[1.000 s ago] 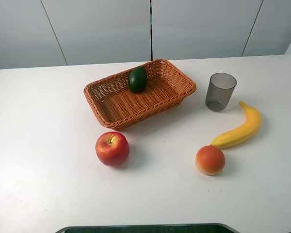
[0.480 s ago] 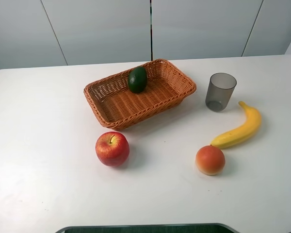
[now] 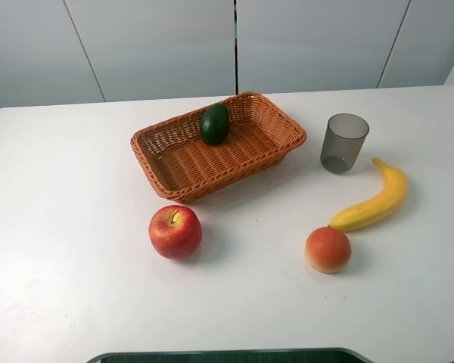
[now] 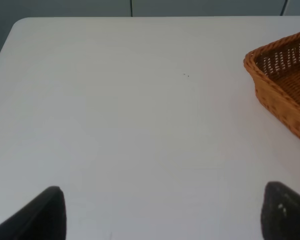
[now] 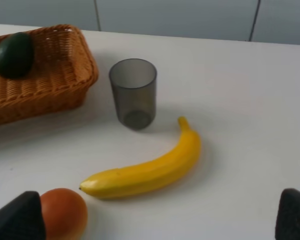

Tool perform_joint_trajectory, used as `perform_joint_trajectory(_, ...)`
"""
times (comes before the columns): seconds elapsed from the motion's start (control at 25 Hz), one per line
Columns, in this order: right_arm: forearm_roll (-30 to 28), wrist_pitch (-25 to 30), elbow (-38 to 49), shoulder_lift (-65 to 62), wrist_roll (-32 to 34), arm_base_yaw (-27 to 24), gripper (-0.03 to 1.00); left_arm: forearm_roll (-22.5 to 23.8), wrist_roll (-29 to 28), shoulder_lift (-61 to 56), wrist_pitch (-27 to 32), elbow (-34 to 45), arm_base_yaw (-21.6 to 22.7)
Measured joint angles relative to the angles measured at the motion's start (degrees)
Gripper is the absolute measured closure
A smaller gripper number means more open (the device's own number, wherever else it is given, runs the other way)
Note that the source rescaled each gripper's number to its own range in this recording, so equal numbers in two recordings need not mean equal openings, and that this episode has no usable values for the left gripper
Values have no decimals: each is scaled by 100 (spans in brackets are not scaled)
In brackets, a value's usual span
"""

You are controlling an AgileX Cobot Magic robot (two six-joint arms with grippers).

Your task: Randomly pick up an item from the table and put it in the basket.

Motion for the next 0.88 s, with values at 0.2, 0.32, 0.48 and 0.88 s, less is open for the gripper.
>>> perform_joint_trajectory(0.2, 0, 0, 0, 0, 0, 21, -3, 0, 0, 0, 0, 0, 0)
perform_joint_trajectory(0.32, 0, 0, 0, 0, 0, 26, -3, 0, 0, 0, 0, 0, 0)
perform_joint_trajectory(0.48, 0, 0, 0, 0, 0, 26, -3, 0, 0, 0, 0, 0, 0)
perform_joint_trajectory(0.88, 0, -9, 0, 0, 0, 26, -3, 0, 24, 0, 0, 0, 0)
